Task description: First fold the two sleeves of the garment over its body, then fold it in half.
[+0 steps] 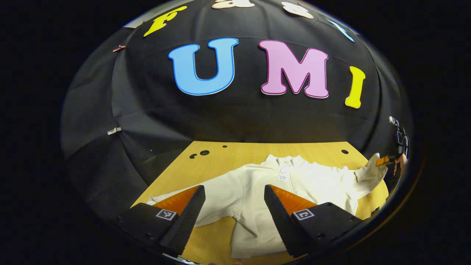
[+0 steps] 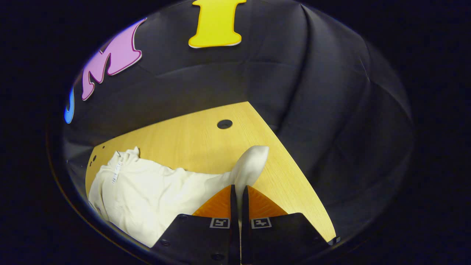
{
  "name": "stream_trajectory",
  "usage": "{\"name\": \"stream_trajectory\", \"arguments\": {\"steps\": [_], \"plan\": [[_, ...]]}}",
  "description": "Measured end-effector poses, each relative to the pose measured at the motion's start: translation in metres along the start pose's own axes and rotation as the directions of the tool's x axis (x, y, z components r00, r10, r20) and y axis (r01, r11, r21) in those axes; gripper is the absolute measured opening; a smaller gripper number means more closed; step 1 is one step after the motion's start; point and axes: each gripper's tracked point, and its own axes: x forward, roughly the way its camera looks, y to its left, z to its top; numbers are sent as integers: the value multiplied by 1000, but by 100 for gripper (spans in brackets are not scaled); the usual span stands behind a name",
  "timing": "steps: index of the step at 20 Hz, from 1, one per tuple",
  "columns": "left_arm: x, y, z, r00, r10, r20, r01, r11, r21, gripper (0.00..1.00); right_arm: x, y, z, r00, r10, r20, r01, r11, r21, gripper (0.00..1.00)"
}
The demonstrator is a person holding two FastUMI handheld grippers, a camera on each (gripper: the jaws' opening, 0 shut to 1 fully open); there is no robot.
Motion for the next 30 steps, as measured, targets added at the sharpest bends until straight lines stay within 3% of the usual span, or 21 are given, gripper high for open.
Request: {"name": "stream_trajectory", "arguments": {"steps": [7,14,22,30], "plan": [[-7,38,-5,1000,25,18,-24,998,-54,99,-24,76,40,995,73,67,-69,996,-60,6],[-17,69,-12,998,51,33,-48,996,-70,99,-42,188,66,977,194,89,-180,973,-143,6],[-24,99,-25,994,103,23,-99,988,-114,99,-51,354,62,920,387,67,-360,899,-248,6],[-39,129,-39,984,180,-3,-178,971,-158,99,-57,507,5,842,539,-41,-530,809,-253,6]]}}
